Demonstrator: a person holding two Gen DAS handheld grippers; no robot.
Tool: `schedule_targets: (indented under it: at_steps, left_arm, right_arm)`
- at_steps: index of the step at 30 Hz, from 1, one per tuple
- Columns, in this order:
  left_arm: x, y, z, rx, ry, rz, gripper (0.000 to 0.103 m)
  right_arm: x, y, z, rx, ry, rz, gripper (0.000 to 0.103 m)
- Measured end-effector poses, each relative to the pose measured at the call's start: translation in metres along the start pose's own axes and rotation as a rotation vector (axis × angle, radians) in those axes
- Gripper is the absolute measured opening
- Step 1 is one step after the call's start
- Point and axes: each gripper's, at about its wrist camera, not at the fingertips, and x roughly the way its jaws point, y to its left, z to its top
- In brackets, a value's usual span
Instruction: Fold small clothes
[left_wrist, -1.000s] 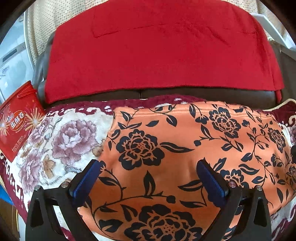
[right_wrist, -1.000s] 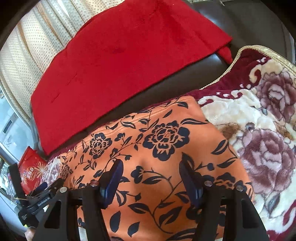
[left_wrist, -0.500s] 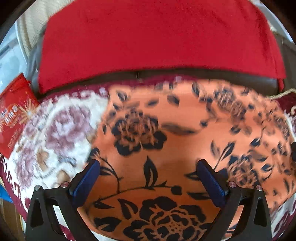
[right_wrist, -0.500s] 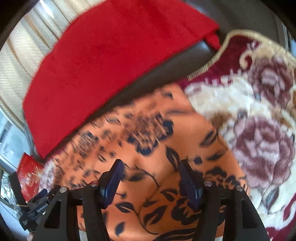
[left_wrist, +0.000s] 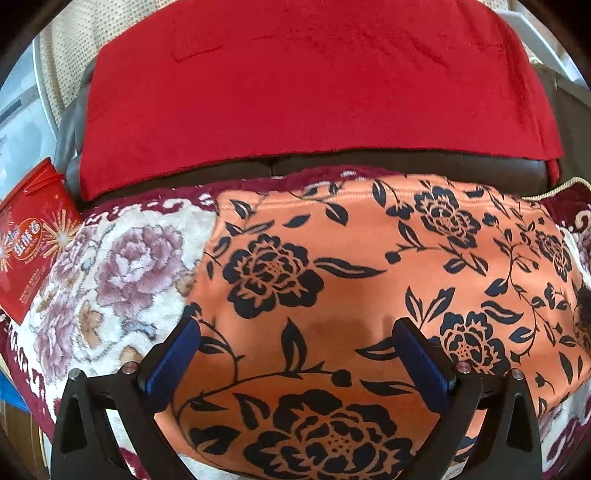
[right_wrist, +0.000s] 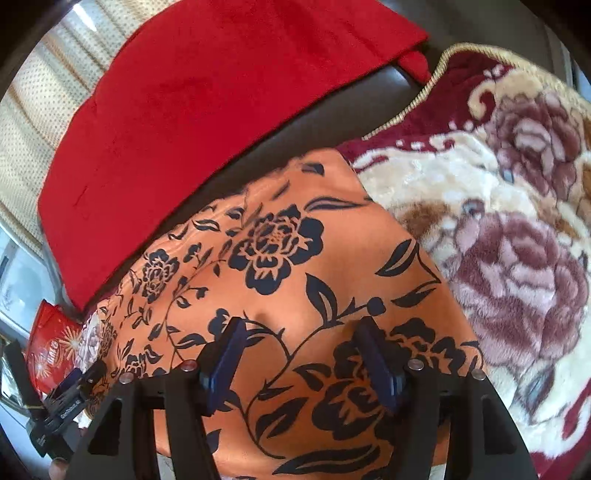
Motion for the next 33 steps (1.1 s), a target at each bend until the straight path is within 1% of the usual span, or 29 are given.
schedule_targets:
  at_steps: [2,4,8,12,15,18,21,23,25,26,28,29,30,33]
  left_arm:
    - [-0.001,-0.004,0.000,0.004,0.000,-0.003,0.103]
    - [-0.006,-0.008,-0.001,0.012,-0.014,-0.001,0.103]
    - [-0.018,-0.016,-0.002,0.028,-0.045,-0.005,0.103]
    - [-0.027,-0.026,-0.003,0.042,-0.062,-0.024,0.103]
    - [-0.033,-0.032,-0.006,0.064,-0.071,-0.043,0.103]
    - [-0.039,-0.037,-0.009,0.088,-0.087,-0.046,0.103]
    - [-0.039,-0.039,-0.012,0.101,-0.082,-0.047,0.103]
    - [-0.029,-0.042,-0.015,0.120,-0.035,-0.030,0.103]
    - [-0.012,-0.047,-0.020,0.155,0.041,-0.017,0.103]
    - [-0.009,-0.048,-0.021,0.152,0.047,-0.024,0.103]
    - [-0.011,-0.044,-0.018,0.139,0.049,-0.048,0.103]
    - [-0.012,-0.042,-0.017,0.135,0.052,-0.059,0.103]
    - [-0.015,-0.038,-0.015,0.122,0.044,-0.079,0.103]
    - [-0.026,-0.023,-0.008,0.076,0.004,-0.095,0.103]
  right_arm:
    - [-0.010,-0.001,0.000,-0.008,-0.035,0.032,0.066]
    - [-0.018,-0.006,-0.001,-0.011,-0.061,0.039,0.066]
    - [-0.041,-0.028,-0.010,0.018,-0.108,0.084,0.066]
    - [-0.064,-0.036,-0.022,0.023,-0.150,0.114,0.066]
    - [-0.079,-0.049,-0.038,0.074,-0.141,0.171,0.066]
    - [-0.086,-0.058,-0.051,0.106,-0.135,0.183,0.066]
    - [-0.094,-0.057,-0.060,0.095,-0.157,0.186,0.066]
    - [-0.092,-0.053,-0.060,0.081,-0.155,0.174,0.066]
    - [-0.084,-0.051,-0.059,0.090,-0.143,0.196,0.066]
    - [-0.080,-0.052,-0.059,0.097,-0.124,0.207,0.066]
    - [-0.056,-0.056,-0.059,0.152,-0.038,0.212,0.066]
    - [-0.050,-0.059,-0.060,0.171,-0.024,0.212,0.066]
    - [-0.046,-0.062,-0.061,0.192,-0.016,0.219,0.066]
    - [-0.060,-0.065,-0.061,0.200,-0.052,0.246,0.067]
